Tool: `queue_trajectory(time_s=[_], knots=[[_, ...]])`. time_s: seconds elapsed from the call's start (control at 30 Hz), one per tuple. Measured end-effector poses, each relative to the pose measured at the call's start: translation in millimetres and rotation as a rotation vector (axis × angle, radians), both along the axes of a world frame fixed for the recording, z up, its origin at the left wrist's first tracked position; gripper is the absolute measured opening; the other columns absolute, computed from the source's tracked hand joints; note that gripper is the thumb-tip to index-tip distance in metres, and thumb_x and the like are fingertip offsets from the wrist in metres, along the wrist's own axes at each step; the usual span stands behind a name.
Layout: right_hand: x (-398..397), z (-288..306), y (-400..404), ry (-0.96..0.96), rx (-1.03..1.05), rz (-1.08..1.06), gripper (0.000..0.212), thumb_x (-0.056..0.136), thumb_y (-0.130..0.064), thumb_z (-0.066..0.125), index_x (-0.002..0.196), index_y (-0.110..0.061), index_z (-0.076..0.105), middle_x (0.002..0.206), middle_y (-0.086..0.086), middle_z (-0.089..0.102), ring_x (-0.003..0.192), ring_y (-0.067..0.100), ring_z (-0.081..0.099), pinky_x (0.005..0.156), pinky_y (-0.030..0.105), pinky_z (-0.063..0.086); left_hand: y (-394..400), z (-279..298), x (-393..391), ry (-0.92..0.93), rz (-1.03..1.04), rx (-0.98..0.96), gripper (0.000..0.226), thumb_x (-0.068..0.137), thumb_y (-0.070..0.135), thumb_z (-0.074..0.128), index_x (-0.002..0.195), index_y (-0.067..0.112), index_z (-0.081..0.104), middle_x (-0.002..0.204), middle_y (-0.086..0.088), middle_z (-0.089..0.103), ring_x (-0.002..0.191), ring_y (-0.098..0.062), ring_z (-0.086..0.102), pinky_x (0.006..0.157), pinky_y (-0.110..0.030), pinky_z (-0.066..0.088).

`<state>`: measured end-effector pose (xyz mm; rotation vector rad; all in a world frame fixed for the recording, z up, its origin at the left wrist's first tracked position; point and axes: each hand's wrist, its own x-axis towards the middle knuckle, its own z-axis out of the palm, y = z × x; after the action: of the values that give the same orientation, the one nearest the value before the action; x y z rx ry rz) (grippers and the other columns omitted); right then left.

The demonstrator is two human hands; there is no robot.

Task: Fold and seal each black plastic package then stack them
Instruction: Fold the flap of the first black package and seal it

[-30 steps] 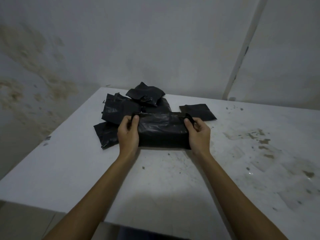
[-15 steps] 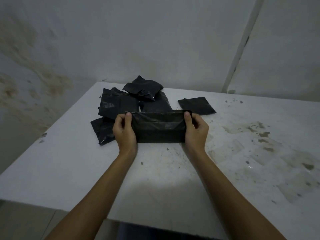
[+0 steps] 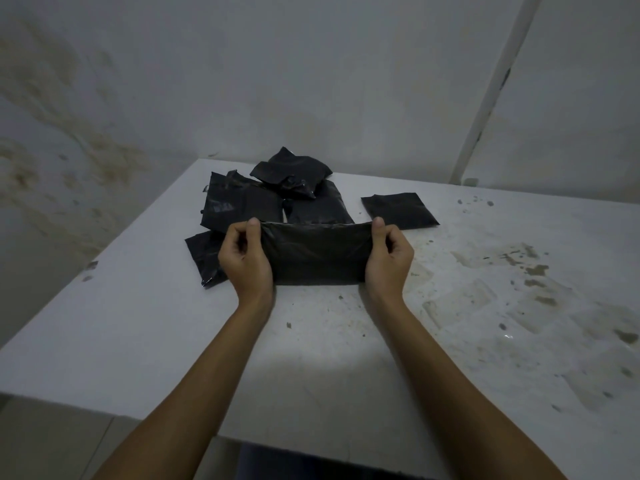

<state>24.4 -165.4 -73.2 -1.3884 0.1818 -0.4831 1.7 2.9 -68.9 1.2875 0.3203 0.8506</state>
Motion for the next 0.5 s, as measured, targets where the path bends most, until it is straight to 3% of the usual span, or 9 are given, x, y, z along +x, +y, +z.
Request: queue_trajectory(time_s=[0.23,0.33,0.43,0.5], knots=[[-0.1,-2.0,9.0,0.049,0.056,-0.052,0.039,0.104,-0.040,0.057,0.075,-0.013,0.055,0.070,-0.001,0.049,0.068,0.010,0.046,0.065,0.024,0.043,11.7,-0.7,-0.1,0.011,0.060,0.067,0.011,0.106,0.022,0.058,0.100,0.015,0.063,0.086,0.008,0.063,0.077,0.005,0.058,0.079,-0.017,0.049],[0.8,-0.6,8.2,0.068,0.029,-0.072,0.041,0.104,-0.038,0.057,0.071,-0.013,0.053,0.067,-0.003,0.049,0.060,0.003,0.045,0.059,0.015,0.044,13.6,2.9,2.3,-0.002,0.056,0.088,0.003,0.105,0.018,0.060,0.106,0.017,0.057,0.079,0.017,0.061,0.071,0.005,0.057,0.076,-0.013,0.048],[4.0,1.1,6.2,0.082,-0.010,-0.095,0.043,0.103,-0.039,0.057,0.070,-0.012,0.055,0.065,-0.001,0.050,0.057,0.002,0.045,0.055,0.012,0.043,15.1,7.2,3.8,0.043,0.040,0.115,0.013,0.105,0.019,0.058,0.113,0.015,0.049,0.073,0.030,0.062,0.070,0.008,0.057,0.077,-0.012,0.048],[6.0,1.3,6.0,0.091,-0.018,-0.111,0.044,0.103,-0.040,0.057,0.069,-0.013,0.055,0.065,0.000,0.050,0.058,0.004,0.045,0.056,0.015,0.043,16.4,8.2,0.4,0.078,-0.006,0.097,0.015,0.109,0.027,0.052,0.118,0.015,0.049,0.082,0.026,0.064,0.076,0.010,0.059,0.078,-0.014,0.047]])
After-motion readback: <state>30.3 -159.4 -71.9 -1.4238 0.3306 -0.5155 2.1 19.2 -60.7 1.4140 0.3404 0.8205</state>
